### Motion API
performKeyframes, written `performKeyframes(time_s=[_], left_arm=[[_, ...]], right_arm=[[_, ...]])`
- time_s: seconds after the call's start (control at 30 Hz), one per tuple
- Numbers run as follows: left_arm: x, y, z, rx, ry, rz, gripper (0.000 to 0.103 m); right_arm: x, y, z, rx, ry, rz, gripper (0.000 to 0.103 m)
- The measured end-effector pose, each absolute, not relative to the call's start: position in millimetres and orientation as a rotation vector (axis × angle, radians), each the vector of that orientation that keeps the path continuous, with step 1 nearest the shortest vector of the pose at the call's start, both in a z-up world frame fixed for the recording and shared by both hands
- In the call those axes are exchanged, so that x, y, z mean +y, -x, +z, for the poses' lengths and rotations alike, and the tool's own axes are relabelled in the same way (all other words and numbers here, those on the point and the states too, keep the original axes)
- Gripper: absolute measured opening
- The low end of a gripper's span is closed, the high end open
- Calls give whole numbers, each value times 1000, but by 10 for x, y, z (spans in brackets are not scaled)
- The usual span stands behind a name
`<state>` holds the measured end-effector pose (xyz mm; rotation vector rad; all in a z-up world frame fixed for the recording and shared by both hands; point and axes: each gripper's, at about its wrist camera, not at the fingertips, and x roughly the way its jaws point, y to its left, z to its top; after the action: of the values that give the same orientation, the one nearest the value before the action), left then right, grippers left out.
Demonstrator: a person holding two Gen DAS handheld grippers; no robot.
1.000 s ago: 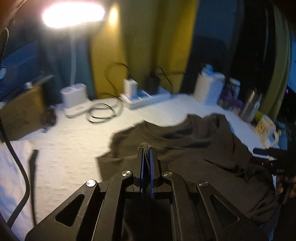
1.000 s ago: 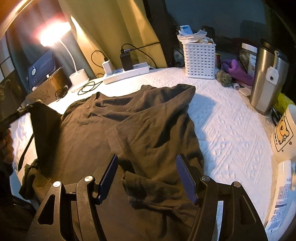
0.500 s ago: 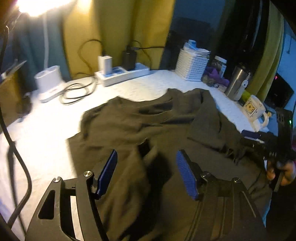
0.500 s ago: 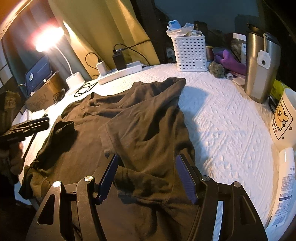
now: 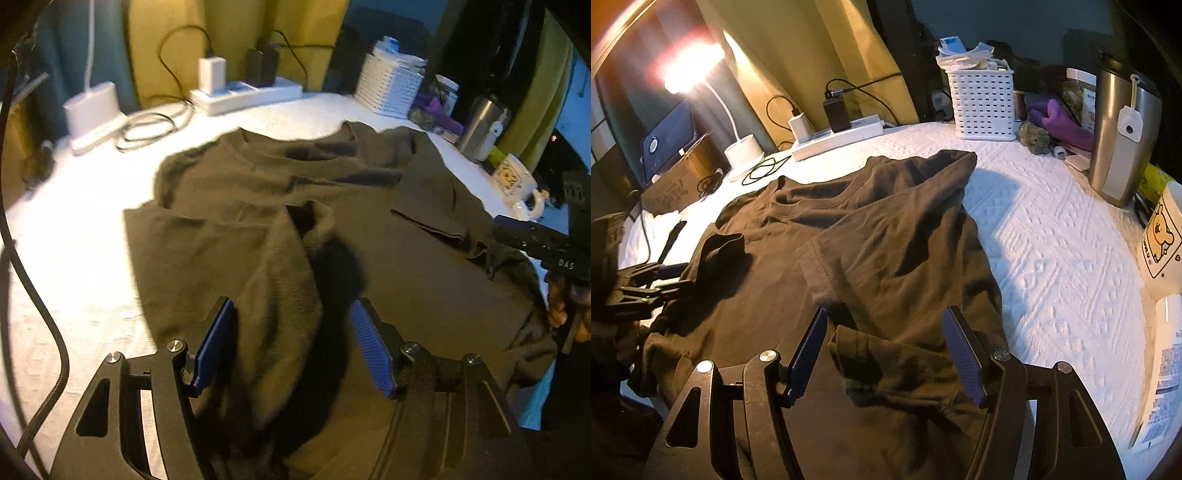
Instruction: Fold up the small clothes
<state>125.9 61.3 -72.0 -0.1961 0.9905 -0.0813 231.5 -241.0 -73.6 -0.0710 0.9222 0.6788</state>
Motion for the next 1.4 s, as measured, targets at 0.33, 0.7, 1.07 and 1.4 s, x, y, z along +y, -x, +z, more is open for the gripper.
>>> performKeyframes(time_s=[0.33, 0.7, 1.07, 1.4], left_arm=[[63, -1338, -795, 1063, 161, -325, 66], [371, -1083, -422, 946, 150, -183, 66], [520, -587, -312, 871, 147, -130, 66], [555, -200, -357, 835, 157, -131, 66]], right_arm=[[-2460, -2305, -764, 936, 66, 656, 67], [-2623, -2187, -680, 908, 75, 600, 67], [-2509, -1554, -532, 851, 195, 555, 67], [-2201, -934, -634, 850, 273, 563, 79]])
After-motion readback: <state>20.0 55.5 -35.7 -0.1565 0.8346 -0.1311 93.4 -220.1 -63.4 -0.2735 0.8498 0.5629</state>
